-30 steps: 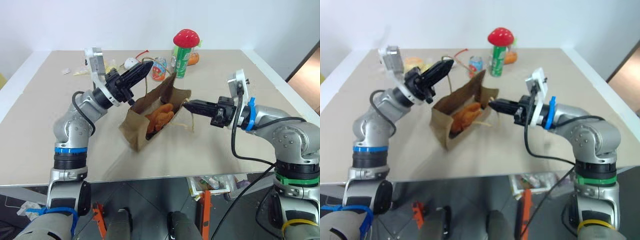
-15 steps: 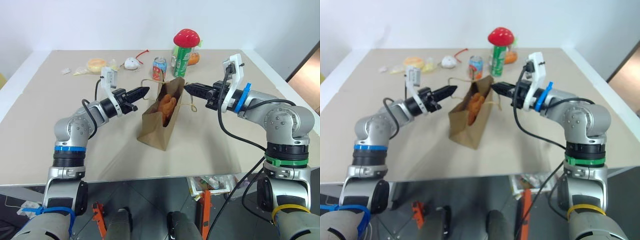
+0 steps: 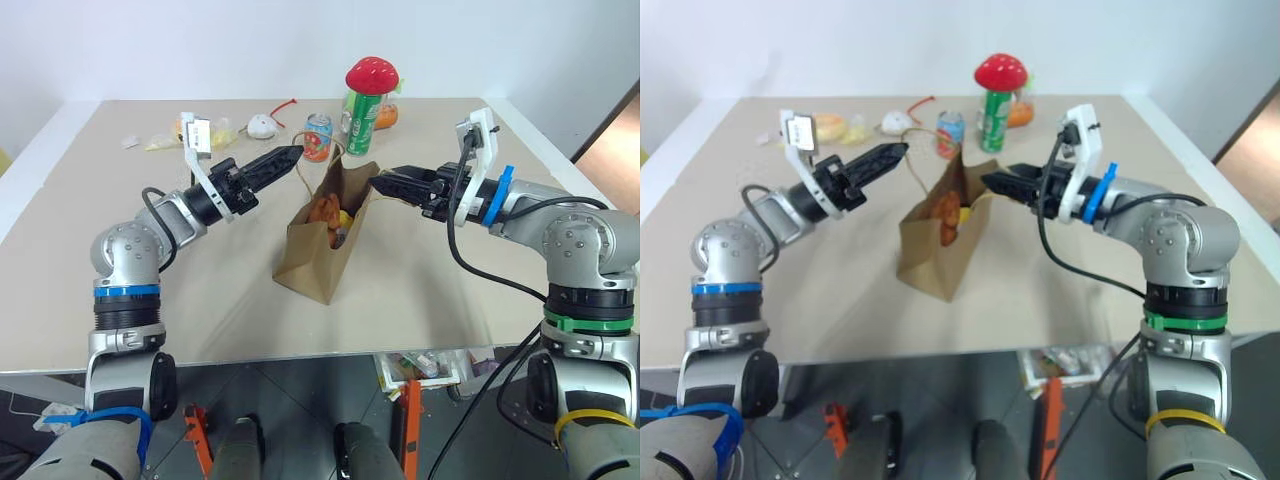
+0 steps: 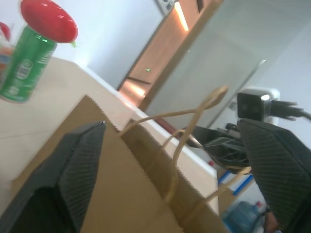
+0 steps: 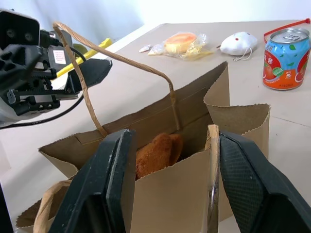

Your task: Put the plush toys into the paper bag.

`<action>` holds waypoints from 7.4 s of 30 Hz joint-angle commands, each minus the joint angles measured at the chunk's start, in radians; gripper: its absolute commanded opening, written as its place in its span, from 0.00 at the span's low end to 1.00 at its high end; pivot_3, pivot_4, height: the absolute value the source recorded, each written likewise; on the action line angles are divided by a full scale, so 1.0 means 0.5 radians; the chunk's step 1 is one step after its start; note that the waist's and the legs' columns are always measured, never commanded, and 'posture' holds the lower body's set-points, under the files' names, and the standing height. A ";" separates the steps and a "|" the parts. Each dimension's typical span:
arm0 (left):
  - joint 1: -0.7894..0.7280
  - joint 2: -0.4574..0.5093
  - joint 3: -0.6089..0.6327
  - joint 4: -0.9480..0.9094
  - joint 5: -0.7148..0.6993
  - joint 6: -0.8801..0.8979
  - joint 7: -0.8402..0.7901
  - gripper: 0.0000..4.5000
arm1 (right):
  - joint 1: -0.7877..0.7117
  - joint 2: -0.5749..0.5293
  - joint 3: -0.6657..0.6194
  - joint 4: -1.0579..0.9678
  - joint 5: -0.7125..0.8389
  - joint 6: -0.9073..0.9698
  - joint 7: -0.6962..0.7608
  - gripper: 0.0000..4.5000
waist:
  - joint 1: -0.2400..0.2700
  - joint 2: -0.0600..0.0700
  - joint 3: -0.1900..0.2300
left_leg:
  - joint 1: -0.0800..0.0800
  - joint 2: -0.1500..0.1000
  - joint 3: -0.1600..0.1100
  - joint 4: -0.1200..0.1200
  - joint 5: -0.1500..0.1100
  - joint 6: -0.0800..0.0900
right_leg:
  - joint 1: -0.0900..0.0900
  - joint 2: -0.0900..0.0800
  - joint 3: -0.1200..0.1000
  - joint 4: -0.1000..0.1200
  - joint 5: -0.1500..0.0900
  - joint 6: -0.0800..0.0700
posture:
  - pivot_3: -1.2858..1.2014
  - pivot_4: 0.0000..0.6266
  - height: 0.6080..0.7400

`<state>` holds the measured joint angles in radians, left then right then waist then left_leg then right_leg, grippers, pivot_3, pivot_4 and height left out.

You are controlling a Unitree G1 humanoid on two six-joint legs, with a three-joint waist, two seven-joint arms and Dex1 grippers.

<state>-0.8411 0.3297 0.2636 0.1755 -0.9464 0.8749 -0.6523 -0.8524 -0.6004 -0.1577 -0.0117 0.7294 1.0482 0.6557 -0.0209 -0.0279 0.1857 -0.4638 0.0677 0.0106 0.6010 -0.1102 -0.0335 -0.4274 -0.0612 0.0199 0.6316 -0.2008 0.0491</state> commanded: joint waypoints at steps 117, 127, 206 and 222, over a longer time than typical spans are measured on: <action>0.162 -0.036 -0.694 -0.037 0.808 -0.766 -0.860 0.99 | 0.783 -0.372 0.075 -0.365 -0.369 -0.485 0.270 0.02 | 0.004 0.002 -0.002 | 0.004 -0.006 0.001 0.009 -0.002 -0.001 | 0.007 0.001 0.013 0.000 0.000 0.002 | 0.52 0.24 1.00; 0.120 -0.154 -0.769 0.073 1.035 -0.901 -0.706 0.99 | 0.753 -0.291 0.111 -0.412 -0.365 -0.470 0.228 0.02 | 0.002 0.002 -0.002 | 0.004 -0.006 0.001 0.007 -0.002 -0.001 | 0.006 0.001 0.013 0.000 -0.001 0.003 | 0.52 0.24 1.00; -0.005 0.353 -0.613 1.068 1.116 -1.902 -1.924 0.01 | 1.030 -0.647 -0.420 -0.665 0.075 -0.362 0.410 0.00 | 0.008 0.002 -0.002 | 0.003 -0.005 0.002 0.004 -0.002 0.000 | 0.005 -0.001 0.012 0.000 -0.001 0.000 | 0.52 0.24 1.00; -0.077 0.299 -0.482 0.954 1.025 -1.703 -1.808 0.94 | 1.056 -0.667 -0.430 -0.673 0.117 -0.355 0.402 0.00 | 0.001 0.002 -0.002 | 0.003 -0.005 0.001 0.005 -0.001 0.000 | 0.004 0.001 0.012 0.000 -0.001 0.000 | 0.52 0.24 1.00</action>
<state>-0.8435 0.4586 -0.0174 0.6956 -0.4007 -0.0191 -1.5720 -0.3200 -0.9174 -0.3450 -0.3316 0.7712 0.8775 0.8498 -0.0203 -0.0271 0.1848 -0.4625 0.0654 0.0112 0.6035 -0.1109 -0.0334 -0.4253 -0.0608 0.0256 0.6317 -0.2014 0.0494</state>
